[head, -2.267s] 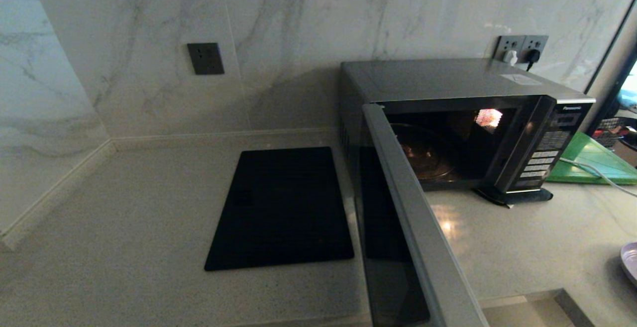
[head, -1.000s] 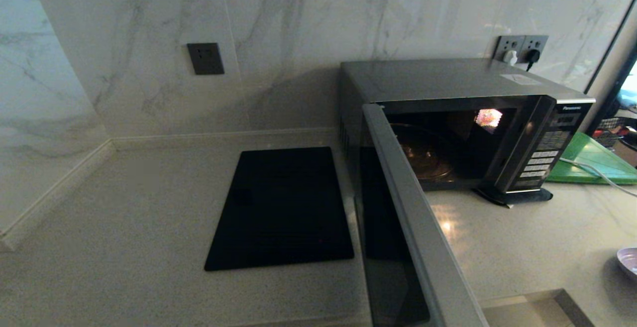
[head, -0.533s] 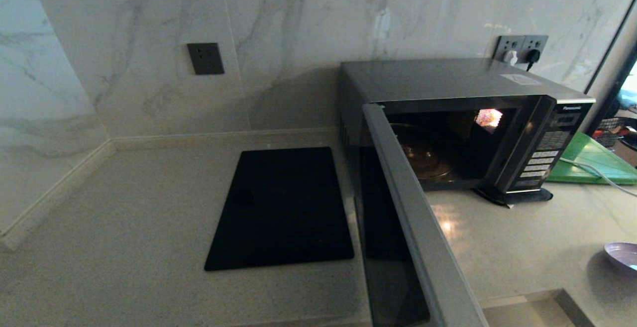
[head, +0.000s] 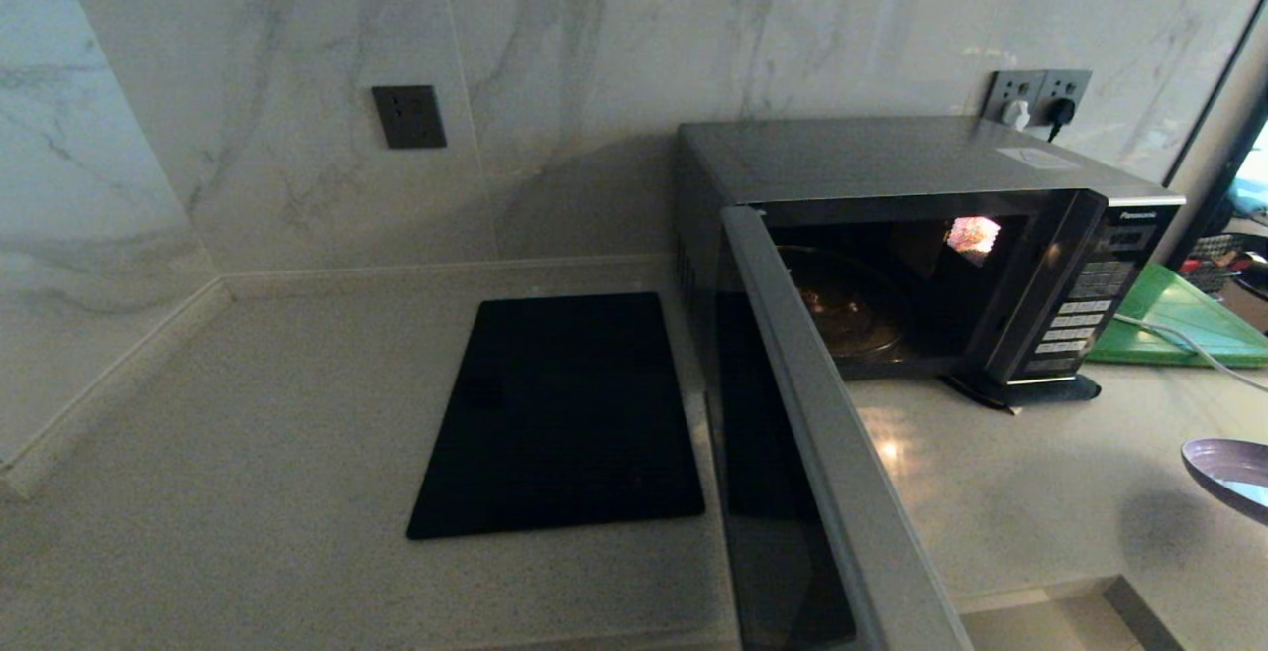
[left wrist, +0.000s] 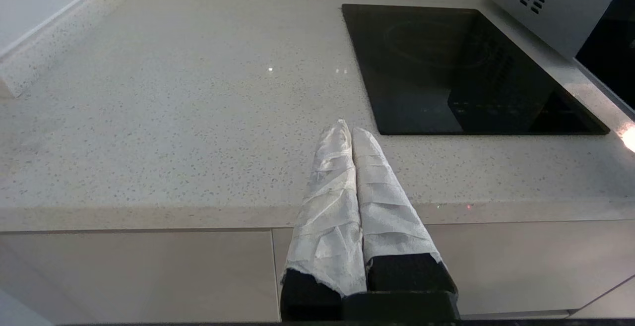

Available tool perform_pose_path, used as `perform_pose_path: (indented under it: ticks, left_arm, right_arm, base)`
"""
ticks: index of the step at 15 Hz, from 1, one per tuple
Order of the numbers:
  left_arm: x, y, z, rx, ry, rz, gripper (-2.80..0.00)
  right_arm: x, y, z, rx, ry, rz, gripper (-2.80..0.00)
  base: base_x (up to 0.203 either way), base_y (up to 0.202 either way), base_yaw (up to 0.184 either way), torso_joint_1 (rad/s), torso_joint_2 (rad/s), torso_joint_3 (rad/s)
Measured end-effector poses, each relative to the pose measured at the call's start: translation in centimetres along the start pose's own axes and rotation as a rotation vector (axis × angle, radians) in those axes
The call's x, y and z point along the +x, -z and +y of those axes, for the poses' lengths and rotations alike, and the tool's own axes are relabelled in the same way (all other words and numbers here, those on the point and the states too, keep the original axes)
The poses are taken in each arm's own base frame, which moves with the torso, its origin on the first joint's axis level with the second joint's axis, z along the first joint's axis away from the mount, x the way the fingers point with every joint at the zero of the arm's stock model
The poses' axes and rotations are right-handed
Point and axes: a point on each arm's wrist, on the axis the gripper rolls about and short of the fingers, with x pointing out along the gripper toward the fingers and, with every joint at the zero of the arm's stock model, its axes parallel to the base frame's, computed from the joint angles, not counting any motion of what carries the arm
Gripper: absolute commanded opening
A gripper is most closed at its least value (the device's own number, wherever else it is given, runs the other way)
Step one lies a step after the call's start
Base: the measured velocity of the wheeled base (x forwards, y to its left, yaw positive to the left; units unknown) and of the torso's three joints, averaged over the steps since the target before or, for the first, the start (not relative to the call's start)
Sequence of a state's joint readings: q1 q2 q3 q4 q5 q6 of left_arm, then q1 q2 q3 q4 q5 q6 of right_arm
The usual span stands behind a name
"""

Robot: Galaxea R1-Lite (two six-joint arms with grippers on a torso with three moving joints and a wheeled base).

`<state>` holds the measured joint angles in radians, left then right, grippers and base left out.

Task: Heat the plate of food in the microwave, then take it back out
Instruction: Put the plate in the microwave oven

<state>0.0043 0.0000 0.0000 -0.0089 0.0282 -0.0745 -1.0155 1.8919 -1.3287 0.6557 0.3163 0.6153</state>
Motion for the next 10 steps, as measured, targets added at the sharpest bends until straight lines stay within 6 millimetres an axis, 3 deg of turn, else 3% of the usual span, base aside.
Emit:
perform_pose_path:
  ticks: [5,10]
  left_arm:
    - [0.0,0.0,0.0,0.0,-0.001,0.0,-2.8]
    - [0.0,0.0,0.0,0.0,0.0,0.0,-2.8]
  right_arm:
    - [-0.3,-0.1,0.5,-0.059,-0.134,0.02,-2.8]
    - [-1.8,0.9,0.8,-0.134,-0.282,0.064,-2.8]
  base:
    - [0.0,0.0,0.0,0.0,0.0,0.0]
    - [0.0,0.0,0.0,0.0,0.0,0.0]
